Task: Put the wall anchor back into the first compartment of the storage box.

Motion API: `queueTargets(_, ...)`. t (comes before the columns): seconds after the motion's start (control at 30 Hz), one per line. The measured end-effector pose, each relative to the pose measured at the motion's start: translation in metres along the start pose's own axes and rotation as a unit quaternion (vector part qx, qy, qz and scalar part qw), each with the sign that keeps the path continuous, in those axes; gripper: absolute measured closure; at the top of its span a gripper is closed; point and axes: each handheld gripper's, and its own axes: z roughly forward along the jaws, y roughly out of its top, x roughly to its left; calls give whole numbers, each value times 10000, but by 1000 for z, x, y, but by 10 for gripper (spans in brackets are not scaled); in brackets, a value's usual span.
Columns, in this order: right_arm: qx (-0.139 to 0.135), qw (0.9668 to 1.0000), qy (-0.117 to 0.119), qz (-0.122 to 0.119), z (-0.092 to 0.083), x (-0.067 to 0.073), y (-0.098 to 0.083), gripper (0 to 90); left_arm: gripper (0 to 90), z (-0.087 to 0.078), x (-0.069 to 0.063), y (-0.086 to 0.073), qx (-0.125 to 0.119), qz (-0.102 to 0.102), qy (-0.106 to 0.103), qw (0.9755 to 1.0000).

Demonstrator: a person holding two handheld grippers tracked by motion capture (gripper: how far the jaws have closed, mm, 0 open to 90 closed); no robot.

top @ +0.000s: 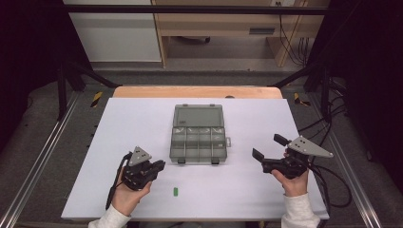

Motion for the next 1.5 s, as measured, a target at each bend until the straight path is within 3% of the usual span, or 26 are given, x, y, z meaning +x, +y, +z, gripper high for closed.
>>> queueTargets(0.6, -13, 10000, -5, 1, 0, 0, 0, 18, 839, 14, 12, 43, -403, 0, -40, 9992)
queueTargets(1.2, -15, 10000, 1, 14, -1, -1, 0, 17, 839, 56, 20, 71, -395, 5, -24, 9992)
queueTargets(1.5, -36, 10000, 0, 31, -1, -1, 1, 16, 838, 77, 29, 74, -324, -55, 74, 9994)
